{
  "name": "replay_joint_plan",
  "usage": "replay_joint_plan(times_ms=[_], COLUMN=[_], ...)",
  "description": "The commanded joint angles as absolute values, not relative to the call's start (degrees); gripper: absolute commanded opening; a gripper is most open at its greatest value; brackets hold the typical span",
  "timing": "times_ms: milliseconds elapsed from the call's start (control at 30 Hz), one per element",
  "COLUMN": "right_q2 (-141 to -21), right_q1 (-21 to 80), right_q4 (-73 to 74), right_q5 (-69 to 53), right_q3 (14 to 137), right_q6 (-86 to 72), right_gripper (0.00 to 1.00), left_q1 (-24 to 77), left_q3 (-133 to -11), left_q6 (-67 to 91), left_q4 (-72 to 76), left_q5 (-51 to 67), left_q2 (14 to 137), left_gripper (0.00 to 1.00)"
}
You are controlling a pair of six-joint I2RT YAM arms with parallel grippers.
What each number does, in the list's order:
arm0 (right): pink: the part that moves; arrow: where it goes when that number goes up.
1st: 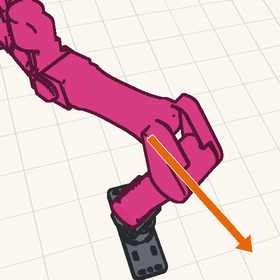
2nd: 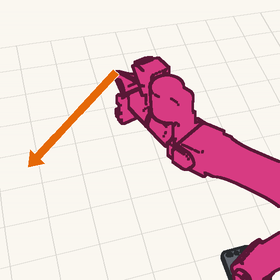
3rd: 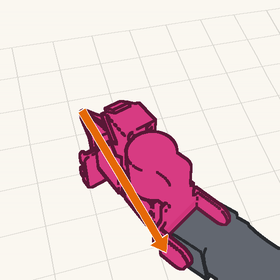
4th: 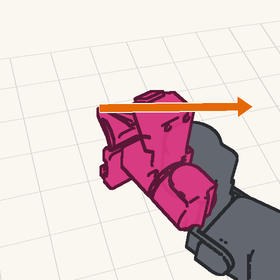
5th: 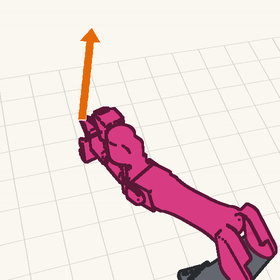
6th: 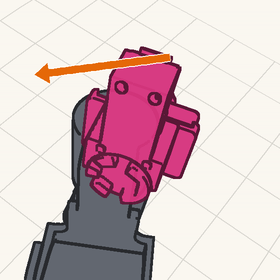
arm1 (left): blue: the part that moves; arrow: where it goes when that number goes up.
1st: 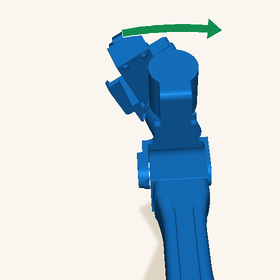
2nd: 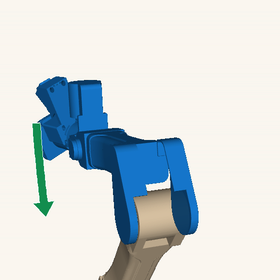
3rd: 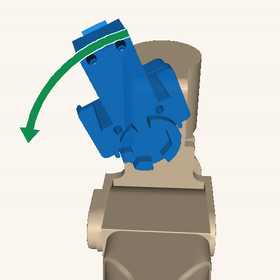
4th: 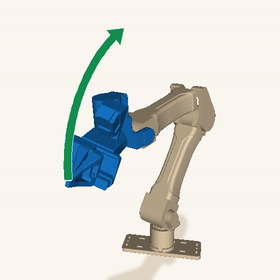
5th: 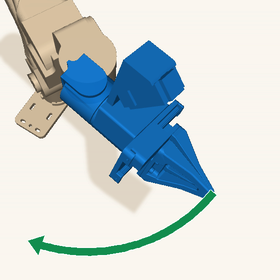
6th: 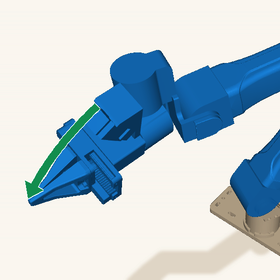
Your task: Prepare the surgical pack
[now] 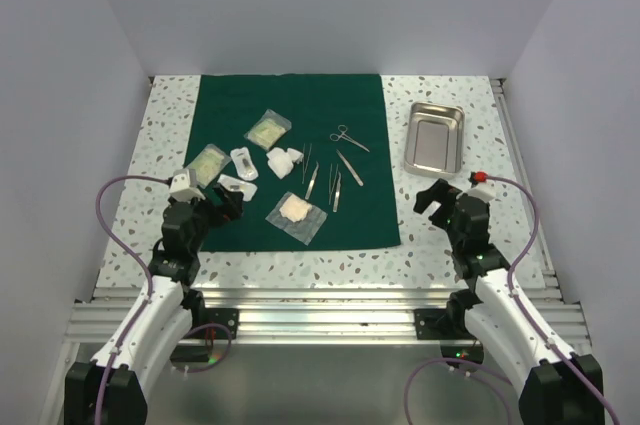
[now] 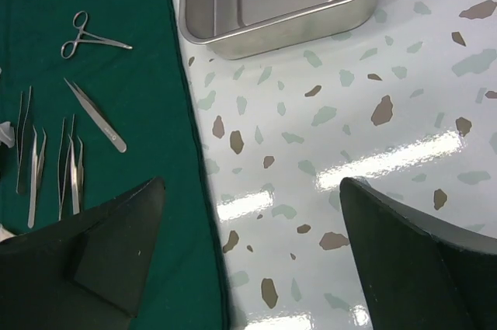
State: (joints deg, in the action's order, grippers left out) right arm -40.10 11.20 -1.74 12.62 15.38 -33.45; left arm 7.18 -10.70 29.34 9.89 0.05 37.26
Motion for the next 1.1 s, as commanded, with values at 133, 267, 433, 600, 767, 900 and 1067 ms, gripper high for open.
replay_joint_plan(times_ms=[133,267,433,600,767,900,1067], right_q2=[-43.23,-48.42,-60.09,-74.85,-93.29,-102.02,-108.54], right_q1=[11.08,11.86,18.18,24.95,26.54,26.80,27.86], right_q4=[-3.77,-6.59,-3.26,0.78,11.06,13.53,14.50], right_q5=[12.23,4.05,4.13,4.04,2.91,0.71,0.17], right_q3=[17.31,20.47,30.83,45.91,62.03,71.69,77.33], right_q6=[-31.47,-27.78,-23.21,-17.85,-9.85,-5.47,-1.23], right_gripper=[0.98,0.84,0.86,0.80,0.63,0.61,0.60], left_q1=[7.21,7.29,7.47,7.56,7.65,7.65,7.65], left_q3=[-12.13,-12.22,-12.39,-12.48,-12.83,-12.74,-12.74], left_q6=[27.77,27.60,27.51,27.42,27.16,27.16,27.07], left_q4=[13.36,13.36,13.45,13.71,13.71,13.71,13.89], left_q5=[1.76,2.02,2.37,2.64,2.90,2.90,3.16], left_q2=[37.44,37.27,37.62,38.23,38.67,38.85,39.28], left_gripper=[1.00,1.00,1.00,1.00,1.00,1.00,1.00])
